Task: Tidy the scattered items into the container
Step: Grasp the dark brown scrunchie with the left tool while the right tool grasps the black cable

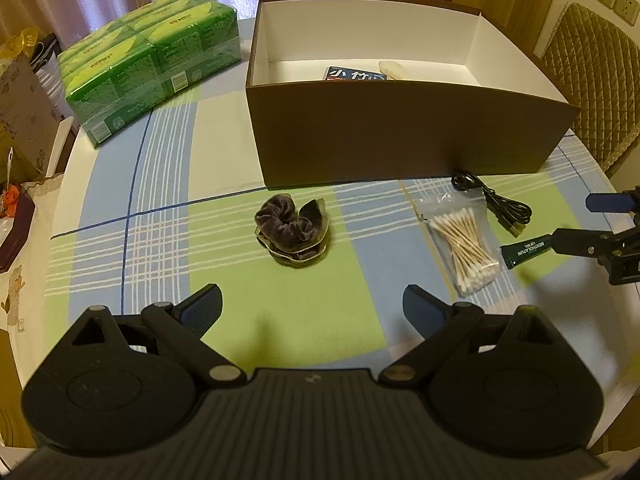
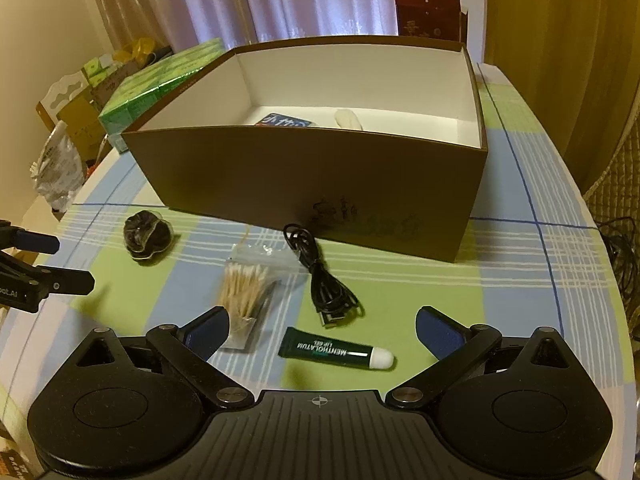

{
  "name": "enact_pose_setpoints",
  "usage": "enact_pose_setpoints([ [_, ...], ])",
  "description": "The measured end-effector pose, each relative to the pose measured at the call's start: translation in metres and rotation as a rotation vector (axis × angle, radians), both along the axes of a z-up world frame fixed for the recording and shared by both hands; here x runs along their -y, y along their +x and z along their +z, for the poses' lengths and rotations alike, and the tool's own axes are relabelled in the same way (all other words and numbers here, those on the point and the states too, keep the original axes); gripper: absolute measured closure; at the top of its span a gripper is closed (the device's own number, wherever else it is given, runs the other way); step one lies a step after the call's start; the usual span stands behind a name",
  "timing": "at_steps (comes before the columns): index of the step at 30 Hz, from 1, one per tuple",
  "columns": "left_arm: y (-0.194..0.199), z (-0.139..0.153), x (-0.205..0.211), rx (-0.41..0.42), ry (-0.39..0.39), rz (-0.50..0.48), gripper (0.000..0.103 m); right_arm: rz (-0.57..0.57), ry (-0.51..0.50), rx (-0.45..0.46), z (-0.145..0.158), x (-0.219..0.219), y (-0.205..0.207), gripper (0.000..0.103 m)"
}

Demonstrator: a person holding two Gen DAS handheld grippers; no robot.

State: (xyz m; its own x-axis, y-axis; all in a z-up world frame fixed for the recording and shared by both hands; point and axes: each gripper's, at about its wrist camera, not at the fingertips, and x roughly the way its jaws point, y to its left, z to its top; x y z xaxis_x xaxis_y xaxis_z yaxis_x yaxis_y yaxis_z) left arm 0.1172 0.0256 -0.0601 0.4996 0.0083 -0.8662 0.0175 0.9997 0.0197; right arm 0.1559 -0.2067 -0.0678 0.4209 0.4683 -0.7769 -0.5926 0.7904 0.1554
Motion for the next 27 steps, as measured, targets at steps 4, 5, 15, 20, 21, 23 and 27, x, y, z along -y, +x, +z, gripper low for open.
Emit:
enact_pose_setpoints([
  [4, 0.007, -0.005, 0.0, -0.006, 0.003, -0.002, 0.008, 0.046, -0.009, -0.005, -0.007, -0.005, 0.009, 0.023],
  [5, 0.009, -0.006, 0.0, -0.006, 0.003, -0.003, 0.008, 0.046, -0.008, -0.01, -0.009, -0.006, 0.012, 0.023],
  [15, 0.025, -0.016, -0.006, 0.001, 0.024, 0.003, 0.008, 0.085, -0.009, -0.014, -0.018, -0.011, 0.031, 0.023],
  [20, 0.035, -0.025, -0.008, 0.005, 0.039, -0.007, 0.011, 0.091, -0.014, -0.019, -0.022, -0.014, 0.04, 0.023],
  [21, 0.038, -0.027, -0.008, 0.008, 0.043, -0.01, 0.011, 0.092, -0.013, -0.022, -0.023, -0.014, 0.042, 0.023],
  [23, 0.043, -0.03, -0.009, 0.017, 0.054, -0.014, 0.013, 0.095, -0.015, -0.024, -0.024, -0.015, 0.044, 0.023],
  [27, 0.054, -0.038, -0.012, 0.031, 0.07, -0.018, 0.015, 0.097, -0.015, -0.028, -0.025, -0.014, 0.047, 0.023],
])
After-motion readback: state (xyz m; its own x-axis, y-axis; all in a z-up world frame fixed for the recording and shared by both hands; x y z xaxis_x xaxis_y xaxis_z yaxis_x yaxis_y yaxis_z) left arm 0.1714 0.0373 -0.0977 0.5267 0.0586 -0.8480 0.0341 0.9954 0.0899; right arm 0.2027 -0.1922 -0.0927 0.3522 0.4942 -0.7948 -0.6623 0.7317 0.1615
